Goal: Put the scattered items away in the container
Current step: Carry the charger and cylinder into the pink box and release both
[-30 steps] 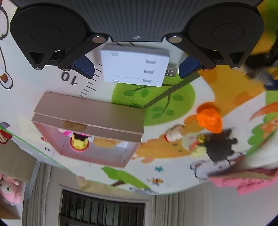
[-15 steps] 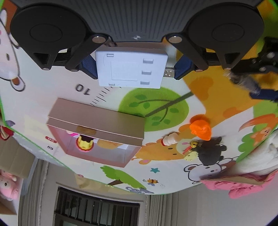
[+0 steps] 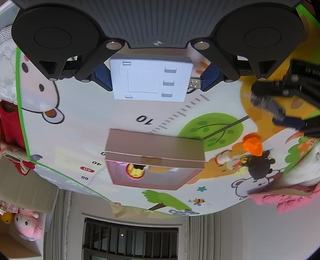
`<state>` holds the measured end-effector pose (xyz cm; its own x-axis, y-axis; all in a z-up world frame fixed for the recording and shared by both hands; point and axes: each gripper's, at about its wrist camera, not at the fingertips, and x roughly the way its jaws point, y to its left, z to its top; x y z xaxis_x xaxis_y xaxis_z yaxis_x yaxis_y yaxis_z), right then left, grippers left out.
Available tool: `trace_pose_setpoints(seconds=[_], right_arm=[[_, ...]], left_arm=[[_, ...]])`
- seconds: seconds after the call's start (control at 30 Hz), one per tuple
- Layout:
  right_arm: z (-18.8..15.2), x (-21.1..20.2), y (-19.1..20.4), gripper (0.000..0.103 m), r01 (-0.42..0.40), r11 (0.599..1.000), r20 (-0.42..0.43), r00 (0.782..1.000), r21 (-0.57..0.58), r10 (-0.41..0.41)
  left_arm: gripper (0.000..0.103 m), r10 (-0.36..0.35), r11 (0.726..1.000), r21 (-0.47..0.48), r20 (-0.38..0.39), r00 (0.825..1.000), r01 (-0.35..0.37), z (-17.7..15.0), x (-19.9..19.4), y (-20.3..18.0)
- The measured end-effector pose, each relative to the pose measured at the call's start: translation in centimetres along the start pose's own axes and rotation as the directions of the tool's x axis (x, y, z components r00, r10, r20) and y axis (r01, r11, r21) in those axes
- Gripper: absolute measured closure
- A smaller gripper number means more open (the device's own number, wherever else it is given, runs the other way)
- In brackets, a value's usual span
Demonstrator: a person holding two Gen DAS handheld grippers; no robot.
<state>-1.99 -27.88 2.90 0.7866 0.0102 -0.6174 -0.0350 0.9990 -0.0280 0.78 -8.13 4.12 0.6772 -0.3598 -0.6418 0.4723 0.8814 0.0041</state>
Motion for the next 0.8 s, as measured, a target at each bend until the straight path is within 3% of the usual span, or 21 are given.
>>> trace_pose_setpoints(seconds=[0.17, 0.33, 0.6, 0.73, 0.8], right_arm=[[1.6, 0.5, -2.1, 0.011, 0.004, 1.0, 0.048, 0.999, 0.031, -0.005], [5.2, 1.7, -3.7, 0.011, 0.034, 0.999, 0.124, 0.991, 0.042, -0.039], [12.6, 6.3, -4.0, 0.011, 0.103, 0.993, 0.298, 0.951, -0.055, -0.082], [13.8, 10.1, -4.0, 0.003, 0.088, 0.994, 0.273, 0.96, -0.068, -0.067], [13.4, 10.6, -3.9, 0.003, 0.069, 0.996, 0.262, 0.964, -0.057, -0.052]], left_arm=[[0.013, -0.006, 0.998, 0.067, 0.063, 0.998, 0.001, 4.1, 1.9, -0.3], [0.013, -0.041, 0.998, 0.047, 0.155, 0.987, 0.034, 10.6, 5.1, 1.2], [0.012, -0.109, 0.993, -0.011, 0.21, 0.972, 0.113, 20.3, 11.7, 4.4], [0.006, -0.181, 0.974, -0.097, 0.195, 0.964, 0.203, 22.6, 14.3, 6.1], [0.005, -0.174, 0.972, -0.125, 0.185, 0.967, 0.199, 22.4, 14.5, 7.1]])
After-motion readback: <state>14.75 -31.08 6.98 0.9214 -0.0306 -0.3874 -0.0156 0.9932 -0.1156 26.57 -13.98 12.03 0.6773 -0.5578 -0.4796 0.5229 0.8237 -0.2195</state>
